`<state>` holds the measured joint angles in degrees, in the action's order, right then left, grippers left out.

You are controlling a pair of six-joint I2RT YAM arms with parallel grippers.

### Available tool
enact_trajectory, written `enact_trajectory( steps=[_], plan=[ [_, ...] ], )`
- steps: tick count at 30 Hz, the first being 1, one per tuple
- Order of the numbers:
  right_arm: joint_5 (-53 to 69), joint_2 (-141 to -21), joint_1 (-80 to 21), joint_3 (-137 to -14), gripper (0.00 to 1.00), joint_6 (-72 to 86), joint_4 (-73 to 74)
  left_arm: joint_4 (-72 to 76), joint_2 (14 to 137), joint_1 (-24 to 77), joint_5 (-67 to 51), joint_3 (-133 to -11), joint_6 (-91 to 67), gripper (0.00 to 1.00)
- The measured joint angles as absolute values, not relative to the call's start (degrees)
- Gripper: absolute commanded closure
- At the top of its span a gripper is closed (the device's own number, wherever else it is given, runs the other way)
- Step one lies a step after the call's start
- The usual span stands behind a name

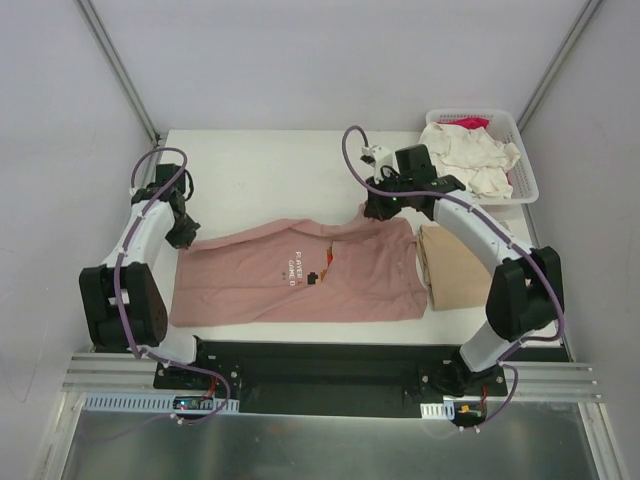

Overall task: Fold and stack the t-shirts
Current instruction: Fold the other side of the tshirt into a rectangle

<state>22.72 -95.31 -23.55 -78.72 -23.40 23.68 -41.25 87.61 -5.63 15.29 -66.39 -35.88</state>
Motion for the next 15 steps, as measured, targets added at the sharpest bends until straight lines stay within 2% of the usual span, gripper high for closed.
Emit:
enact_trajectory(
  steps=[6, 15],
  plan=[
    [20.12, -86.89, -24.69, -69.14, 0.99, -23.38, 23.81, -40.99, 81.41, -5.67, 18.02, -60.84, -37.15, 1.0],
    [15.05, -78.19, -24.69, -64.29, 0.99, -23.42, 24.84, -40.88, 79.99, -5.74, 19.46, -60.03, -37.98, 1.0]
  ],
)
